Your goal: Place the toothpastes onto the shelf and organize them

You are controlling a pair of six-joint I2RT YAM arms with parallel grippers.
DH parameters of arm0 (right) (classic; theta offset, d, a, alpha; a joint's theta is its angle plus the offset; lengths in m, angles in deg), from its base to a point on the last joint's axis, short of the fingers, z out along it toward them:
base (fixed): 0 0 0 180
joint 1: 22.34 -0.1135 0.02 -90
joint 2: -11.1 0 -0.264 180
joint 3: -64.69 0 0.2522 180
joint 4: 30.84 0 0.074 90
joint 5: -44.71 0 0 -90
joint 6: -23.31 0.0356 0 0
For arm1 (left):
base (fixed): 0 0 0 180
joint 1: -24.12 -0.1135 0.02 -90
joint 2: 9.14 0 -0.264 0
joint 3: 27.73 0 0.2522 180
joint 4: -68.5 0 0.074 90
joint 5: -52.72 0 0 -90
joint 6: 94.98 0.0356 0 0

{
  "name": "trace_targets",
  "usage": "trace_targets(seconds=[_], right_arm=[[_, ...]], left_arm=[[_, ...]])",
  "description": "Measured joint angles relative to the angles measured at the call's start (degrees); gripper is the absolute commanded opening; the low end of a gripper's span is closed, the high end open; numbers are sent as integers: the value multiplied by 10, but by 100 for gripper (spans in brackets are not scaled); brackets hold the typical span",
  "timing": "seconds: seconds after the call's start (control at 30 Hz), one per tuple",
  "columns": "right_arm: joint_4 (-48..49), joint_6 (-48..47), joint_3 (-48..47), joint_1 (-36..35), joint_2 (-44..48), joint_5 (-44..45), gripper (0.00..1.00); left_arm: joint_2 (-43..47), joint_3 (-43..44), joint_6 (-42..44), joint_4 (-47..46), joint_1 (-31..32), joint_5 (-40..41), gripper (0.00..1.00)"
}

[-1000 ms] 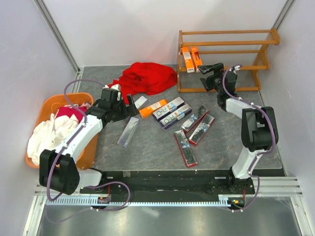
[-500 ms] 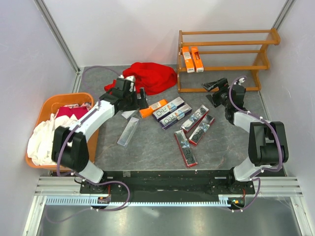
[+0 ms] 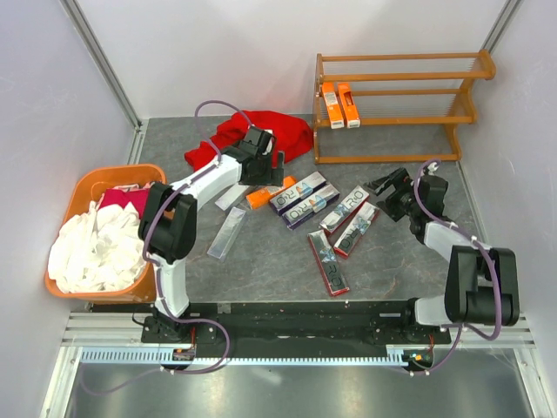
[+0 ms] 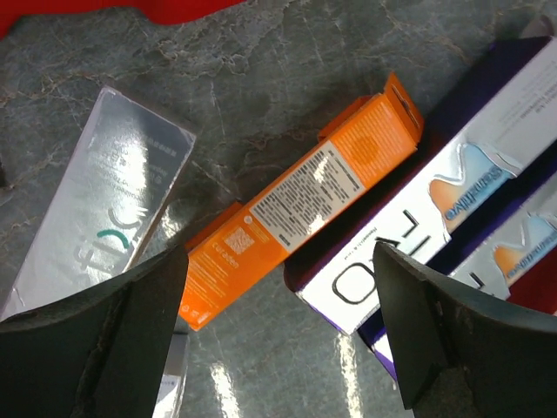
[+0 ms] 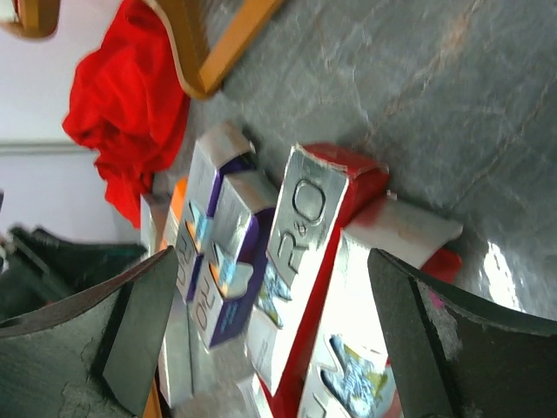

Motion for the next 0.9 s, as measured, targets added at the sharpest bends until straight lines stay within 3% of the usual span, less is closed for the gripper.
trace_targets(seconds=[0.33,0.67,0.9], right_arm=[[-33,-33,19,1,42,-18,98],[-43,-38,19,1,42,-19,98],[-43,-38,19,2,40,-19,98]], left_arm=[[-70,68,23,19,-2,6,91],[-101,78,43,20,14,7,89],[-121,94,50,18,40,16,81]])
